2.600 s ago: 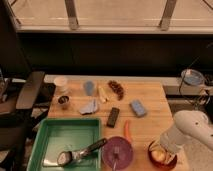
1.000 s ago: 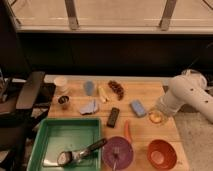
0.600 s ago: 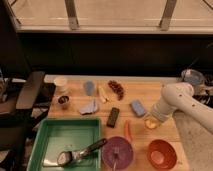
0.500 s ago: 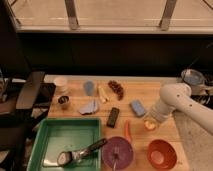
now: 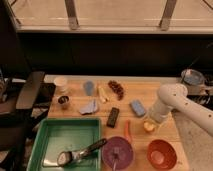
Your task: Place apple in table surface
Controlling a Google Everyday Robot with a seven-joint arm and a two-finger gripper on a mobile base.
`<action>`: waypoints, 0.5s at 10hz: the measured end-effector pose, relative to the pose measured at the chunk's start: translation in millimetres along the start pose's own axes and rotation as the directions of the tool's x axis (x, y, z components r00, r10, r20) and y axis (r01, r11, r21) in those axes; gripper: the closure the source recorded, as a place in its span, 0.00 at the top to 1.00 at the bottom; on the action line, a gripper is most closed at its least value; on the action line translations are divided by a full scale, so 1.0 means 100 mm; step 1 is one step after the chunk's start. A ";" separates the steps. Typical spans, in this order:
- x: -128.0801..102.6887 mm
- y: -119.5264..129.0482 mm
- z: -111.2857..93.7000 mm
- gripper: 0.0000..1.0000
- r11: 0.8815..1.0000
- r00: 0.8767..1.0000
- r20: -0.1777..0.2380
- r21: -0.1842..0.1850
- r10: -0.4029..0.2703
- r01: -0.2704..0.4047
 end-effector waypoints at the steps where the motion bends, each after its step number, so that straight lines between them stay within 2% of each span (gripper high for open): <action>1: 0.00 0.00 0.01 0.73 1.000 1.000 0.004 -0.005 0.002 -0.002; 5: 0.01 0.00 0.02 0.74 1.000 1.000 0.011 -0.011 0.005 -0.005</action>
